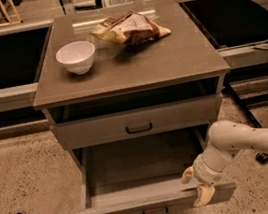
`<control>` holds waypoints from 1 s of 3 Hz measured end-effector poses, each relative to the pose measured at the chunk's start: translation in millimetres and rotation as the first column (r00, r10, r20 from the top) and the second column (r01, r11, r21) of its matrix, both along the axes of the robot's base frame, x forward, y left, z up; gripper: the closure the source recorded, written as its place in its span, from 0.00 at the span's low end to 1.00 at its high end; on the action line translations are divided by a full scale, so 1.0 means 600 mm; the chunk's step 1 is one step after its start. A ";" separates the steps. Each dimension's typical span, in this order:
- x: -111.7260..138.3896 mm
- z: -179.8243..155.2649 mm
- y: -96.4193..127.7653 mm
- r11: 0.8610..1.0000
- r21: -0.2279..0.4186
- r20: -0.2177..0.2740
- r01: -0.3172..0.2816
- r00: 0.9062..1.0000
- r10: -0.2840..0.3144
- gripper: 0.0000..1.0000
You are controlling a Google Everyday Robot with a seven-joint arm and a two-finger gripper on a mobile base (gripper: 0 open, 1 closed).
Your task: Open middle drawer
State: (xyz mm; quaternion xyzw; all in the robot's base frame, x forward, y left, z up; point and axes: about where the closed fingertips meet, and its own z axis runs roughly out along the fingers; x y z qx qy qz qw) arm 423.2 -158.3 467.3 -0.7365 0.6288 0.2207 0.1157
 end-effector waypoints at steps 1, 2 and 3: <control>0.006 0.035 0.005 1.000 -0.025 0.040 -0.014 0.999 0.015 0.40; 0.048 0.045 -0.004 0.999 -0.032 0.106 0.007 0.994 -0.003 0.57; 0.100 0.028 -0.012 0.998 -0.049 0.167 0.041 0.985 -0.032 0.78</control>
Offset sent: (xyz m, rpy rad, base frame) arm 0.0688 -0.0117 0.0394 -0.0410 -0.2070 -0.0410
